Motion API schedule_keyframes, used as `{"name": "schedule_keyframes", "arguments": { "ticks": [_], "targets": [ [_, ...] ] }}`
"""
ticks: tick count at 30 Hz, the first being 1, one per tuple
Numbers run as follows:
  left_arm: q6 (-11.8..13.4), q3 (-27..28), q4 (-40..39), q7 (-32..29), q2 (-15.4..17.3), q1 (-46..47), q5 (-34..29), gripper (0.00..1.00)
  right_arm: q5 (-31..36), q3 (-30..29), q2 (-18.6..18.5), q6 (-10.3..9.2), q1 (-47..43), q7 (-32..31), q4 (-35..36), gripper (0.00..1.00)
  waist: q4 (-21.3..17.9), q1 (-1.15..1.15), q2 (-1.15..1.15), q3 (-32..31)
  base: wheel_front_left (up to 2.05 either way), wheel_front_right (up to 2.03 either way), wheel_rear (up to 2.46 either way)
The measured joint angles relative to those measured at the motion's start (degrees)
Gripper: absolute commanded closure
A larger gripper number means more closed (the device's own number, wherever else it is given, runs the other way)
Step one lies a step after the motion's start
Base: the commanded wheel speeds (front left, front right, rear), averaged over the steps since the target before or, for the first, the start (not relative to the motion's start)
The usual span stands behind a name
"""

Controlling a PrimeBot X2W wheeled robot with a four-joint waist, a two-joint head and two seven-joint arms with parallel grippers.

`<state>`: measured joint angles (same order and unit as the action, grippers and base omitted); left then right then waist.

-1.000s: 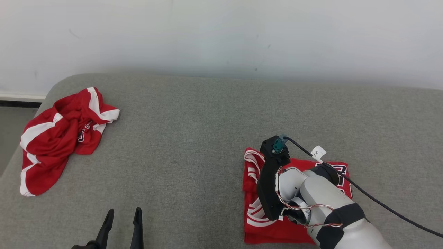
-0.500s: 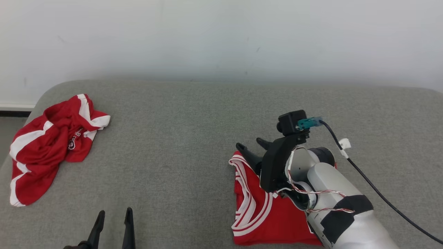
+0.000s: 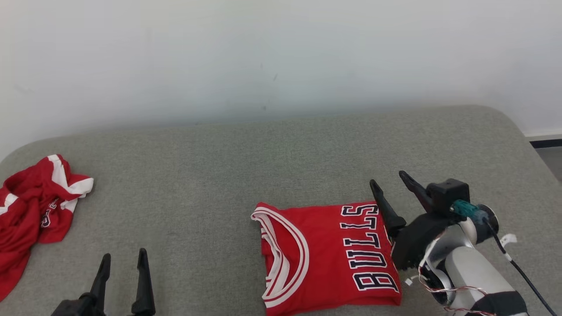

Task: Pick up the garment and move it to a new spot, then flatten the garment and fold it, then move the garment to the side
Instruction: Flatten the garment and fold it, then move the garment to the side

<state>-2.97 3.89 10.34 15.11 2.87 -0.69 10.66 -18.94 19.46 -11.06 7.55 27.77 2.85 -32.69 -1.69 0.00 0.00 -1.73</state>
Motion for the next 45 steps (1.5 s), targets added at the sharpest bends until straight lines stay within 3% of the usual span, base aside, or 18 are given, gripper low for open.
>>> {"name": "schedule_keyframes", "arguments": {
  "ticks": [17, 45],
  "targets": [
    [-0.09, 1.98, 2.63, 0.01, 0.02, 1.73, -0.43, 0.0, 1.93, -3.54, -3.07, 0.0, -13.23, 8.79, 8.24, 0.0, -4.58, 0.0, 0.0, -3.61, 0.0, 0.0, 0.0],
    [0.48, 0.1, 3.66, 0.0, 0.01, -1.09, -0.52, 0.0, 3.58, -8.0, -0.16, 0.0, -20.81, 7.44, 12.27, 0.0, -4.29, 0.0, 0.0, -5.07, 0.0, 0.0, 0.0]
  ]
}}
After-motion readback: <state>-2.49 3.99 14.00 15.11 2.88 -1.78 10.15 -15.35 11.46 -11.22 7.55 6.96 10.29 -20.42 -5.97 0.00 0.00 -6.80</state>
